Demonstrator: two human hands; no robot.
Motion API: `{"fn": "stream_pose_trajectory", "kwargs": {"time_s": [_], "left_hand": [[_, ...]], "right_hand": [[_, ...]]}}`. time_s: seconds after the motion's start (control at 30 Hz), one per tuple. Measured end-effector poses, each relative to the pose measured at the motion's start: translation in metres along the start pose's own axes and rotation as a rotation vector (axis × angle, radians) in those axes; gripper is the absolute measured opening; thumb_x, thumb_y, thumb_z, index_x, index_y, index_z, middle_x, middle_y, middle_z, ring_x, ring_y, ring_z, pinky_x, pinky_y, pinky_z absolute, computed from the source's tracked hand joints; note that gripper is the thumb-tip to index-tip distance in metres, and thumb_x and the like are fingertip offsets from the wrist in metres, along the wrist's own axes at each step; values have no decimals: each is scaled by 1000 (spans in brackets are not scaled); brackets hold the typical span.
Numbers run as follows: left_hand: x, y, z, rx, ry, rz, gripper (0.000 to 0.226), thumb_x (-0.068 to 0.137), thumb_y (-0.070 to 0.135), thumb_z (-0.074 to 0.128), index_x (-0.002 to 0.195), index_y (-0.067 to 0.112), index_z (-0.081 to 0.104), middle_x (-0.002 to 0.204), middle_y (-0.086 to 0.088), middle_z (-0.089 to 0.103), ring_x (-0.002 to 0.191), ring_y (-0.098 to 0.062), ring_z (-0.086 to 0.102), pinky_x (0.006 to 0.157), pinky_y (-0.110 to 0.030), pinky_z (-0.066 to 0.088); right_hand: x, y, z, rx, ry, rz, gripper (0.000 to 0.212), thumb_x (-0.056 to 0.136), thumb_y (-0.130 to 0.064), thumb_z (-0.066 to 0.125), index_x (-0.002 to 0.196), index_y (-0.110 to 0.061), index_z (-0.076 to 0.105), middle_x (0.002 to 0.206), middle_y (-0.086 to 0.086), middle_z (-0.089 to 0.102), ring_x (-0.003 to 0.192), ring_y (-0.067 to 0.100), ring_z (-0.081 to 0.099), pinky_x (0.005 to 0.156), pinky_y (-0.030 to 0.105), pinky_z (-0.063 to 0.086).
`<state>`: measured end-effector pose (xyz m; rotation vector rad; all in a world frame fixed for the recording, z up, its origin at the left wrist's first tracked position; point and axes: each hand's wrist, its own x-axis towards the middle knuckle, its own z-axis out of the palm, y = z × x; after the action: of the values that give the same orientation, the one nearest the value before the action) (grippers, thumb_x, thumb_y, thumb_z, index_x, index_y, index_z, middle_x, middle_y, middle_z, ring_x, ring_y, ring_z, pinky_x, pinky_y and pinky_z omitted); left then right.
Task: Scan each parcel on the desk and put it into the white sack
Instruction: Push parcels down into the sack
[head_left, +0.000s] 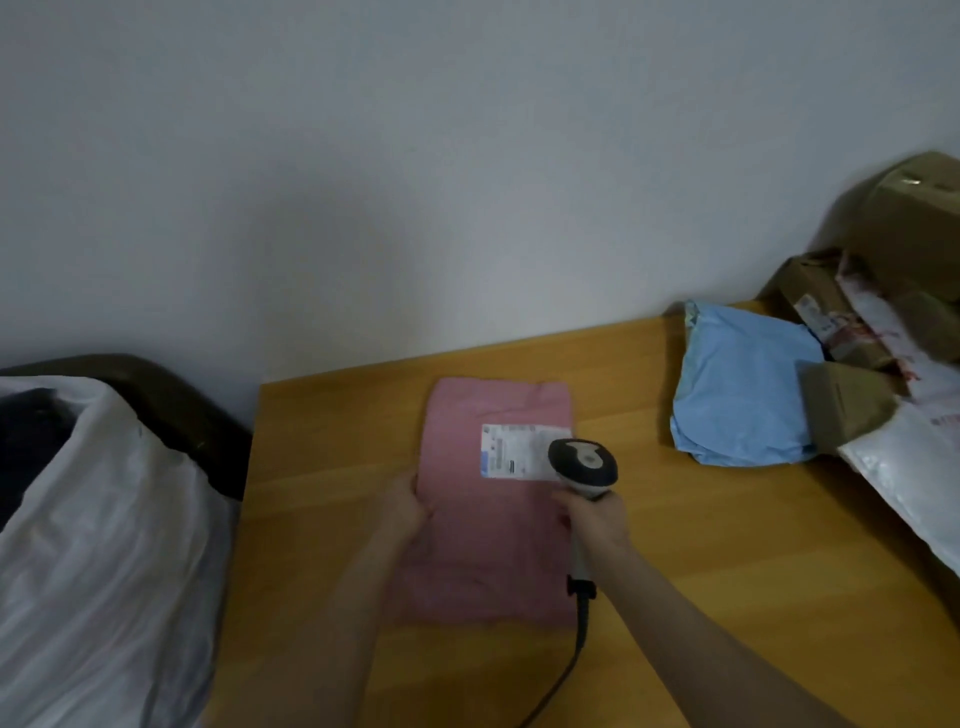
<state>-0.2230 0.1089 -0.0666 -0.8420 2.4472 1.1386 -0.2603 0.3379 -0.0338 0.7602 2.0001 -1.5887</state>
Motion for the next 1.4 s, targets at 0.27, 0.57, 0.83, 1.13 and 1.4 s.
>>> {"fn": "stream_pose_trajectory", "kwargs": {"time_s": [0.27, 0.57, 0.83, 1.13, 1.4], "left_hand": [[8, 26, -24, 364, 111, 26, 62, 96, 17, 48, 151, 26, 21, 153, -18, 23, 129, -34, 44, 101, -43, 42], [-43, -52, -14, 128, 118, -368, 63, 86, 45, 63, 123, -6, 53, 128, -23, 56, 121, -35, 50, 97, -37, 43], [-34, -64, -22, -474, 99, -444, 41, 79, 1, 73, 115, -12, 59, 107, -22, 65, 96, -31, 63, 80, -39, 51], [-54, -10, -59, -701, 163, -217, 26, 85, -1, 66, 111, -5, 61, 91, -12, 64, 72, -20, 56, 65, -29, 47], [-80, 33, -92, -737, 325, -27, 9, 85, 2, 67, 94, 0, 65, 89, -8, 63, 87, -21, 54, 65, -28, 44]], "right_hand": [[-10, -15, 23, -83, -202, -14, 14, 83, -3, 68, 95, -3, 61, 79, 7, 59, 70, 18, 54, 59, 25, 42], [-34, 5, 32, 41, -241, 80, 14, 83, -4, 68, 95, -8, 61, 83, 7, 63, 75, 20, 60, 59, 28, 42], [-46, 10, 31, 17, -240, 78, 14, 84, -5, 68, 90, -12, 59, 90, 10, 66, 86, 26, 63, 82, 41, 51], [-88, -14, 1, 100, -97, -70, 11, 80, -3, 70, 84, -9, 61, 84, 14, 66, 81, 29, 62, 76, 42, 52], [-162, -17, -31, 106, -231, -223, 13, 86, -4, 60, 74, -2, 61, 52, 7, 58, 47, 17, 51, 49, 27, 42]]}}
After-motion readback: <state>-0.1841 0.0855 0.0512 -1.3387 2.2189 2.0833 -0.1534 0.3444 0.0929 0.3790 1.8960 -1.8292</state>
